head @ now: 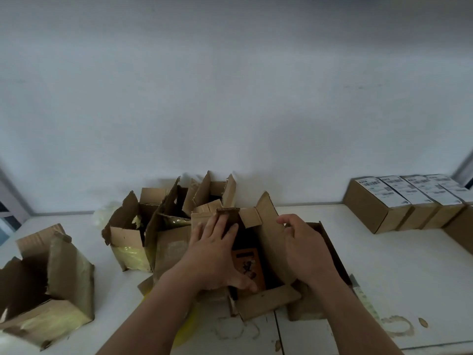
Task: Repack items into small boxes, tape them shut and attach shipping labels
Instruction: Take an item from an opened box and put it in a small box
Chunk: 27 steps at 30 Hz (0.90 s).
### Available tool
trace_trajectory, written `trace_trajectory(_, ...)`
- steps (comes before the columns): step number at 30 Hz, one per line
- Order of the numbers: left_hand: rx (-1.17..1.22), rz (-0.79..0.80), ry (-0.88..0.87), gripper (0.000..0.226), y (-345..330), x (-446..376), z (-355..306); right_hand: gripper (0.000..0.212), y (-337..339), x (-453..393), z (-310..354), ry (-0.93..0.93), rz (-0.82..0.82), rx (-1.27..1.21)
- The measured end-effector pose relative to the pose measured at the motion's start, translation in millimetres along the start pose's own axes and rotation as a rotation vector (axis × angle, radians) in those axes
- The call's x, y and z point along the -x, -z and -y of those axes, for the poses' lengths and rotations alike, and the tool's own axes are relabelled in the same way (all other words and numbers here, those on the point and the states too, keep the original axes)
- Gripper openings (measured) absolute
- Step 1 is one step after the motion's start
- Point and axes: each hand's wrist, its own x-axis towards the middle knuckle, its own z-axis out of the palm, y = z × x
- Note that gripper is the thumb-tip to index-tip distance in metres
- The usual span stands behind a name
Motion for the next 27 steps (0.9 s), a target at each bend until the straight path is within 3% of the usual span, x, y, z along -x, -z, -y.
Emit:
trace_trajectory(3,0.175,-0.012,0.049,0.136,-8.1,-4.9,9.6,0.035,-0.4,0.9,1.7,0.085,-0.009,0.174)
trace_trajectory(6,0.310,-0.156,0.081,0.119,-8.1,-14.1,13.9,0.032,-4.8,-1.9,-0.4,0.224,-0.105,0.388)
trace_trajectory(9,0.223,-0.296,0.073,0.082,-6.9,-20.6,19.0,0.036,-7.7,-5.7,4.3,0.454,-0.201,0.639)
trace_trajectory(12,0.044,-0.376,-0.027,0.051,-6.0,-23.4,18.2,0.035,-3.4,-8.2,5.4,0.683,-0.056,0.790)
trace_trajectory(14,-0.010,-0.405,-0.144,0.038,-1.0,-25.2,15.6,0.037,-1.3,-9.6,5.1,0.734,0.020,0.828)
trace_trajectory(17,-0.058,-0.259,-0.299,0.042,5.6,-31.6,16.2,0.042,0.6,-10.7,2.7,0.705,0.093,0.828)
trace_trajectory(21,-0.147,-0.123,-0.227,0.061,16.2,-37.7,21.2,0.056,5.4,-11.8,7.8,0.622,0.150,0.819)
trace_trajectory(27,0.062,-0.231,-0.094,0.072,19.3,-49.9,12.8,0.052,1.7,-26.2,32.2,0.496,0.425,0.793)
